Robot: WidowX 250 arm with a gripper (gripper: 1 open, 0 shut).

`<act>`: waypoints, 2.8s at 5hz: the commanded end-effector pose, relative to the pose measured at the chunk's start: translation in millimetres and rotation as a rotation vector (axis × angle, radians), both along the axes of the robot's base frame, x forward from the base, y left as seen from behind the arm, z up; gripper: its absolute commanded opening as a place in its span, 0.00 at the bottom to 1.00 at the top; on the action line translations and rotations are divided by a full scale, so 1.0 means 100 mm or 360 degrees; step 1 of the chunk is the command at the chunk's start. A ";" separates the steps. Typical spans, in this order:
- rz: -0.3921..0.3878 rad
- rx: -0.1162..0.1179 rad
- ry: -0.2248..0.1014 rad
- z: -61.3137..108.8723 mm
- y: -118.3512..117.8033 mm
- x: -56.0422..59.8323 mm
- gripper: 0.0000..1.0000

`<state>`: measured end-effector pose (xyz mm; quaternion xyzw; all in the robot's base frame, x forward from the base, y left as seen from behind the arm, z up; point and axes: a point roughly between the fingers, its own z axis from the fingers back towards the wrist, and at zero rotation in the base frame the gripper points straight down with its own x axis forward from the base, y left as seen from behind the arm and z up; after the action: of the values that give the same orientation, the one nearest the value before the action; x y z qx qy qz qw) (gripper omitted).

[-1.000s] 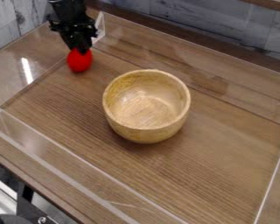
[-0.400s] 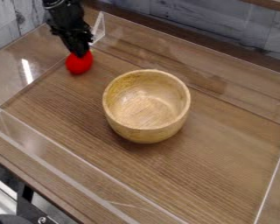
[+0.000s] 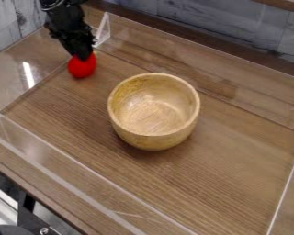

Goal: Move the red fruit to the left side of the table

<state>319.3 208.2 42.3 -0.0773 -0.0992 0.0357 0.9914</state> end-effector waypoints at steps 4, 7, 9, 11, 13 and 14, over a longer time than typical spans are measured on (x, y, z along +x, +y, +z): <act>0.0078 -0.0004 -0.0006 0.08 0.08 -0.12 0.00; 0.0054 -0.0065 0.0005 0.17 0.03 -0.05 1.00; 0.0093 -0.0097 0.0005 0.02 -0.08 0.00 1.00; -0.0020 -0.0083 0.0017 0.09 -0.20 0.02 1.00; -0.0215 -0.0077 0.0018 0.38 -0.26 0.00 1.00; -0.0354 -0.0082 0.0018 0.57 -0.21 -0.03 1.00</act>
<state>311.0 179.3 66.8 -0.1453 -0.0465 -0.0651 0.9862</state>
